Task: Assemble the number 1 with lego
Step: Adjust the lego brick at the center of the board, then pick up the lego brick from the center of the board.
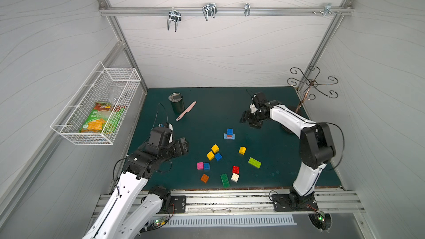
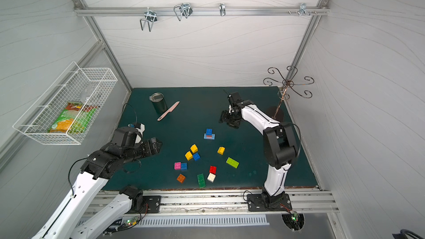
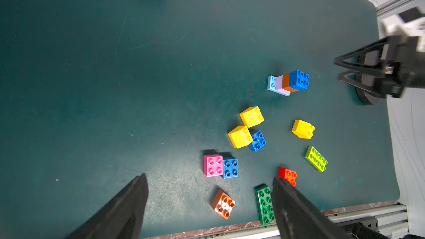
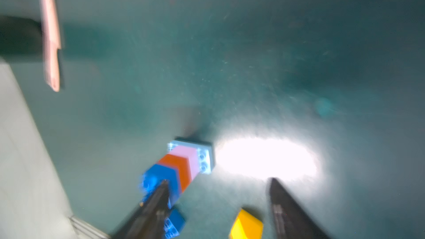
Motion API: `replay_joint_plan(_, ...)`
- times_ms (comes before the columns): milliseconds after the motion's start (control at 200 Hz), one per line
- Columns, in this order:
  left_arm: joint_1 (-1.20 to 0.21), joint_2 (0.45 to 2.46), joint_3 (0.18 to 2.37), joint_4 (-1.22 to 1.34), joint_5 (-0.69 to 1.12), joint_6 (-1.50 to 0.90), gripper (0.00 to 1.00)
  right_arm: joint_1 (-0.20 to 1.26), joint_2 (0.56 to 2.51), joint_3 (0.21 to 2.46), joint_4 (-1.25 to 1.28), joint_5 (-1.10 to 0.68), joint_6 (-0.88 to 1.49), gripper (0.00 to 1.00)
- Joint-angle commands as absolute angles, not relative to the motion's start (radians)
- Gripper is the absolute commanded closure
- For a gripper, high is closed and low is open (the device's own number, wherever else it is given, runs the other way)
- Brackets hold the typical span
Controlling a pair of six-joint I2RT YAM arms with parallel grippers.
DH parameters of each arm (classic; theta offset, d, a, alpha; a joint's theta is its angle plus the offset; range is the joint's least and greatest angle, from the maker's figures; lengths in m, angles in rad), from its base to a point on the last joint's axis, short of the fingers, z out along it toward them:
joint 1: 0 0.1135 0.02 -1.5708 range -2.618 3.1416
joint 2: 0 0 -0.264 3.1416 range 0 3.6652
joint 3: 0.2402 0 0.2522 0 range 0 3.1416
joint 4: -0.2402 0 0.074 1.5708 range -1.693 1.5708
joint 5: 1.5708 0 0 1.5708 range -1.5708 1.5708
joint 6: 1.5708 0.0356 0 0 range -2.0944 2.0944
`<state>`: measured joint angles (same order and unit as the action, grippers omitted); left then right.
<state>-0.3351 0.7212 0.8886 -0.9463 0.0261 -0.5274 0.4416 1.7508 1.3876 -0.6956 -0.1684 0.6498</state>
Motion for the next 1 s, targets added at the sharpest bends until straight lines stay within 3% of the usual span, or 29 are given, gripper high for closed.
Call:
replay_joint_plan(0, -0.339, 0.698, 0.904, -0.93, 0.03, -0.528, 0.11, 0.485, 1.681, 1.321, -0.838, -0.085, 0.747, 0.15)
replay_joint_plan(130, -0.339, 0.684, 0.901, -0.925, 0.041, -0.527, 0.11, 0.591, 1.636, 1.304, -0.906, 0.016, 0.816, 0.01)
replay_joint_plan(280, -0.339, 0.677, 0.9, -0.923, 0.053, -0.522, 0.11, 0.691, 1.631, 1.276, -0.956, 0.127, 0.903, 0.01)
replay_joint_plan(560, -0.342, 0.666, 0.898, -0.92, 0.059, -0.52, 0.11, 0.797, 1.672, 1.242, -0.944, 0.171, 0.987, 0.05)
replay_joint_plan(996, -0.348, 0.661, 0.897, -0.917, 0.068, -0.518, 0.11, 0.855, 1.843, 1.29, -0.94, 0.224, 1.027, 0.12)
